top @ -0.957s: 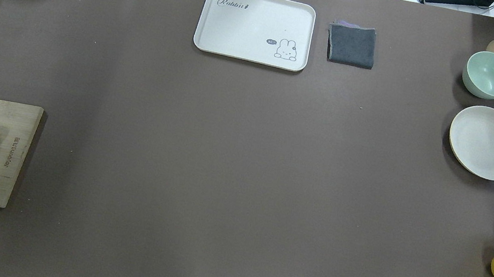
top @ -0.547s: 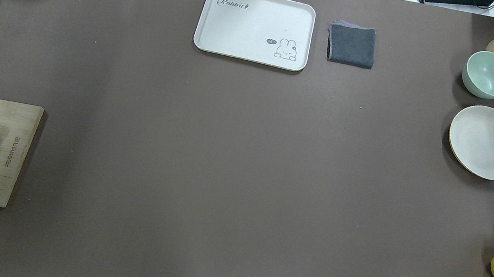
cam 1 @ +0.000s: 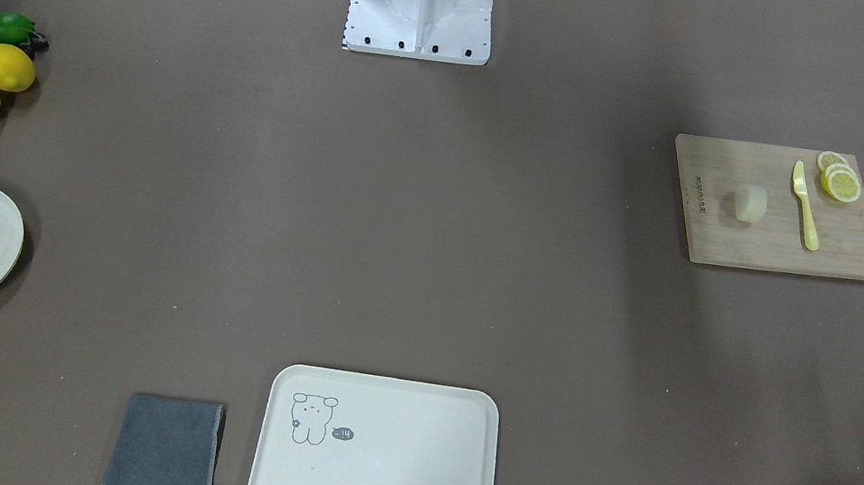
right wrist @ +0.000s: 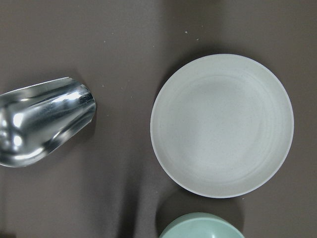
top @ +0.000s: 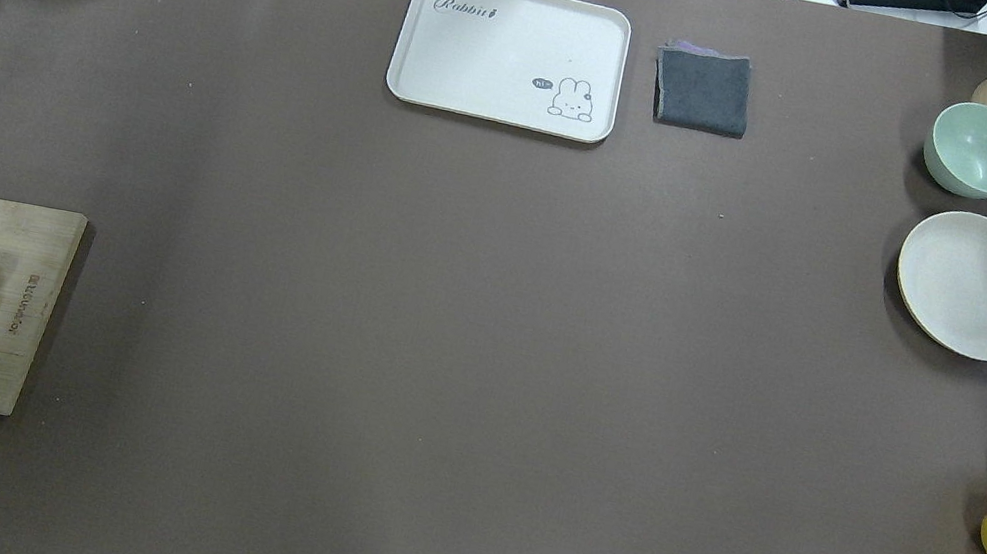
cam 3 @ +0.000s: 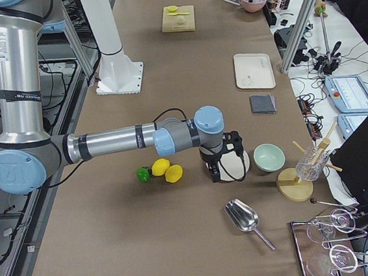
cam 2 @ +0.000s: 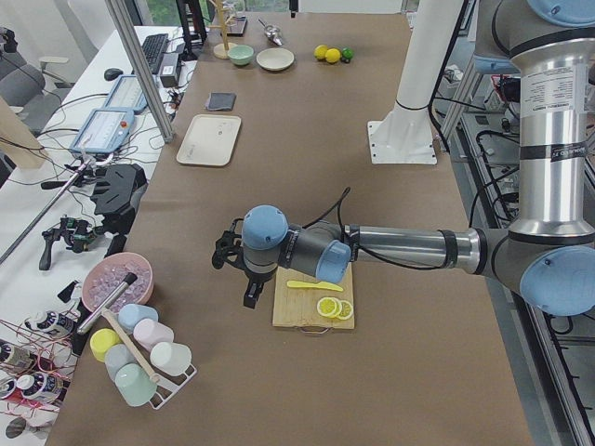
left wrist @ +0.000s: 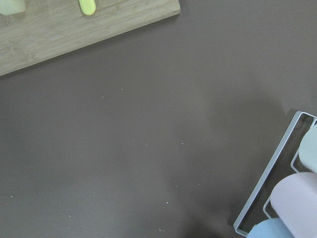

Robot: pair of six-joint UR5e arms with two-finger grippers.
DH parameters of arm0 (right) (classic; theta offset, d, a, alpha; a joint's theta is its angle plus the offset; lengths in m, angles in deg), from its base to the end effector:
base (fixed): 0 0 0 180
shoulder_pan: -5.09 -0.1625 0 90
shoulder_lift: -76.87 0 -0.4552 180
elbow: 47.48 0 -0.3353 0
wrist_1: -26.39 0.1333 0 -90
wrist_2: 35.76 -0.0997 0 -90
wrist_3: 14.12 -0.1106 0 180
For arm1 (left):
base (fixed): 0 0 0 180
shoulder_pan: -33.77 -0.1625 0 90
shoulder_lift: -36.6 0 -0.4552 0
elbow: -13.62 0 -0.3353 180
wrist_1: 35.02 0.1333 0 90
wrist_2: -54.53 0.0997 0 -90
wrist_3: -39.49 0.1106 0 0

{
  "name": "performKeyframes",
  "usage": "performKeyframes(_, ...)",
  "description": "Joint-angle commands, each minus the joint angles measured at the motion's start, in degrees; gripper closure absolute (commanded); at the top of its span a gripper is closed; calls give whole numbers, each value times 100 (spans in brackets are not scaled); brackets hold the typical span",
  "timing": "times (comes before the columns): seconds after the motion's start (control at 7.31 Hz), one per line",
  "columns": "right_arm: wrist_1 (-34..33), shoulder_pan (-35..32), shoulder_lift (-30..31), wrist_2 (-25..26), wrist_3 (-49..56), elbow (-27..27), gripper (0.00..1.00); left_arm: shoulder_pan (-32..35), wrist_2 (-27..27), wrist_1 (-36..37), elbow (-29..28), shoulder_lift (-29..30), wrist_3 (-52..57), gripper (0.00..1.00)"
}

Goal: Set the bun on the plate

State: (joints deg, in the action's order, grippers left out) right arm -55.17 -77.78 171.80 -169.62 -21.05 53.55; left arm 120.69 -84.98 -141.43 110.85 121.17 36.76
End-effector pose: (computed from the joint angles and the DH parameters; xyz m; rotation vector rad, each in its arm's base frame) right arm 0.0052 -0.4147 0.6325 0.1462 -0.7851 -0.1004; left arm -0.0271 -0.4113 0.6422 0.2540 0.8707 0.1430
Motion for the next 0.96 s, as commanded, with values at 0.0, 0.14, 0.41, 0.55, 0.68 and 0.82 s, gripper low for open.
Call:
performKeyframes(0.0,79,-89,8,184,-2,-4,0,0,3,373,155,77,-106,2)
performKeyframes(0.14,79,-89,8,202,-10,-13,0,0,3,654,356,60,-106,2)
performKeyframes(0.41,97,-89,8,194,-10,-13,0,0,-155,727,376,-28,-97,2)
performKeyframes(0.55,97,-80,8,203,-19,-4,0,-18,-164,649,367,-211,-53,2)
performKeyframes(0.68,97,-80,8,194,-10,-4,0,-18,-164,552,428,-221,-105,2)
performKeyframes(0.82,97,-80,35,194,-10,-13,0,-35,-156,517,429,-213,-445,2)
